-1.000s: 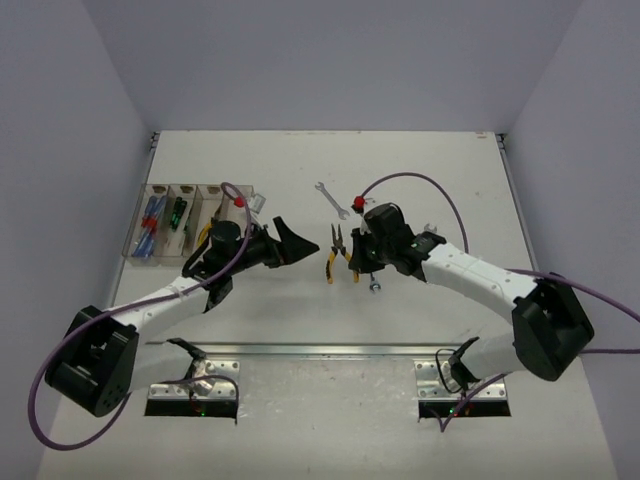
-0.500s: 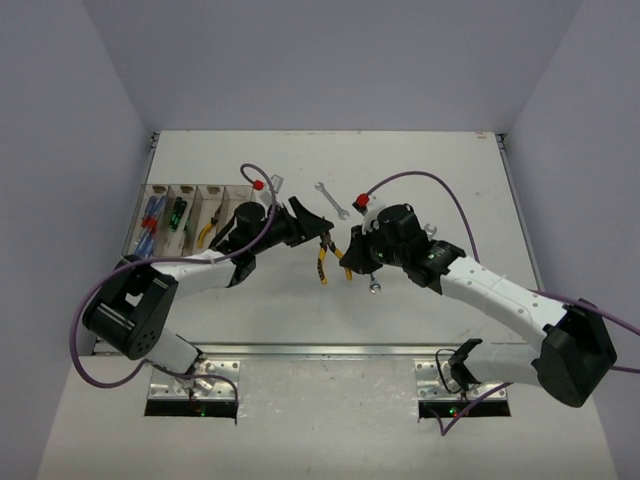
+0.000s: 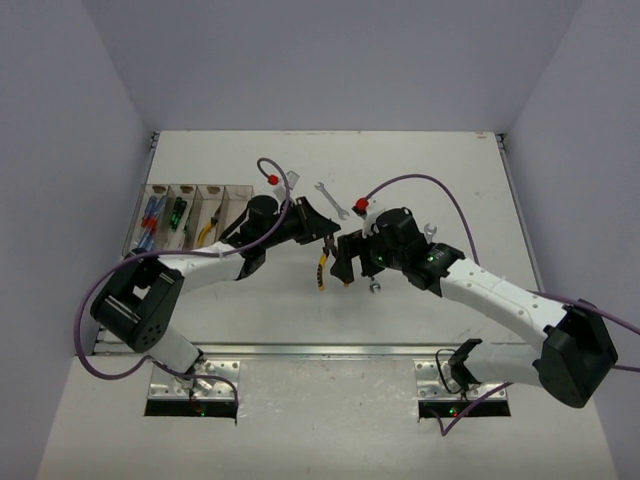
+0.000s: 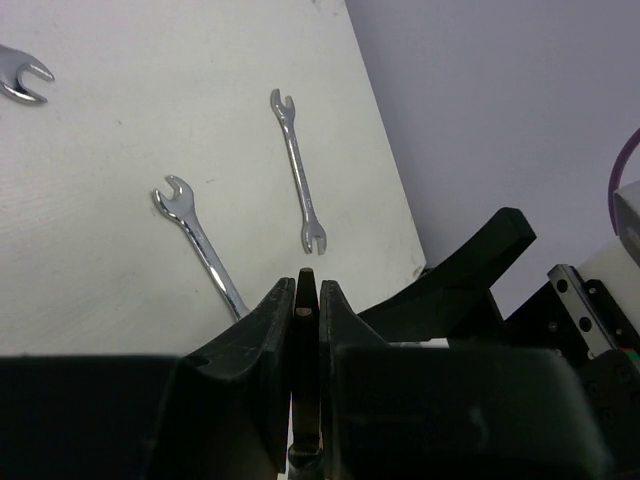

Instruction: Sort the tools into containers

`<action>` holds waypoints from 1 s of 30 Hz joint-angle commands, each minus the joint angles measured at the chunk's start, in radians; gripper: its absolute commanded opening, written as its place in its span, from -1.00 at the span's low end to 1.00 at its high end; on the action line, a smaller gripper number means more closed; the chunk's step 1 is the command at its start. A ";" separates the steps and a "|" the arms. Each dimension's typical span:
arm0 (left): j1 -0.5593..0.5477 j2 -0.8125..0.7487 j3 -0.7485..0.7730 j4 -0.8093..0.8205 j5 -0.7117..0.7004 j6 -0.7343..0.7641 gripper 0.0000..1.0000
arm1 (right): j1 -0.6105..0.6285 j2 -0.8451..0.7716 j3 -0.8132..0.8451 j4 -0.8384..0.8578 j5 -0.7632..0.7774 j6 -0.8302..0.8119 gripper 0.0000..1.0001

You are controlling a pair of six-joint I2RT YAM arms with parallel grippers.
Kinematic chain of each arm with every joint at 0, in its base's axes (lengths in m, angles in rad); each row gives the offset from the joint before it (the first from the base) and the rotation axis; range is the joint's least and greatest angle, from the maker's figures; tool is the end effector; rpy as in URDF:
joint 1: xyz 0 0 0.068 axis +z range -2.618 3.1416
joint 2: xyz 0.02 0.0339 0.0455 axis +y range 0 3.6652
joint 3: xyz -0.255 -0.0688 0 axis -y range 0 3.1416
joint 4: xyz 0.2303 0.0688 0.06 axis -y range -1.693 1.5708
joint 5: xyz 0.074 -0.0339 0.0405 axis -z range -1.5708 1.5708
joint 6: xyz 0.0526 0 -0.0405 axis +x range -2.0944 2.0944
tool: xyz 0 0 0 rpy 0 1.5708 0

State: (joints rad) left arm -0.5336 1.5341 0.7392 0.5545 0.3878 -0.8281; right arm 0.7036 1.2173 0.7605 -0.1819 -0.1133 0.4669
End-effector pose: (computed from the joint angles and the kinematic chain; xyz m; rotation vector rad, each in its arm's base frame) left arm 0.2774 -0.1870 0.2168 0.0112 1.9992 -1.2772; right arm 0.1992 0.1768 0.2297 -0.3389 2.2908 0.7526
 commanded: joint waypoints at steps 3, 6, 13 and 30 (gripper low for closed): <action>0.136 -0.038 0.240 -0.373 -0.007 0.334 -1.00 | -0.037 -0.090 0.020 -0.101 0.227 -0.005 0.98; 0.277 -0.014 0.385 -0.573 -0.107 0.476 -1.00 | -0.126 -0.177 -0.006 -0.165 0.246 -0.003 0.98; 0.442 0.135 0.715 -0.802 -0.493 0.836 -1.00 | -0.257 -0.266 -0.094 -0.182 0.195 -0.055 0.98; 0.561 0.173 0.579 -0.816 -0.489 1.188 -1.00 | -0.270 -0.252 -0.124 -0.177 0.183 -0.060 0.98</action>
State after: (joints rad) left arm 0.0102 1.7481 1.3431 -0.2872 -0.1096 0.3195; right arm 0.4397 0.9822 0.6361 -0.3832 0.0730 0.4183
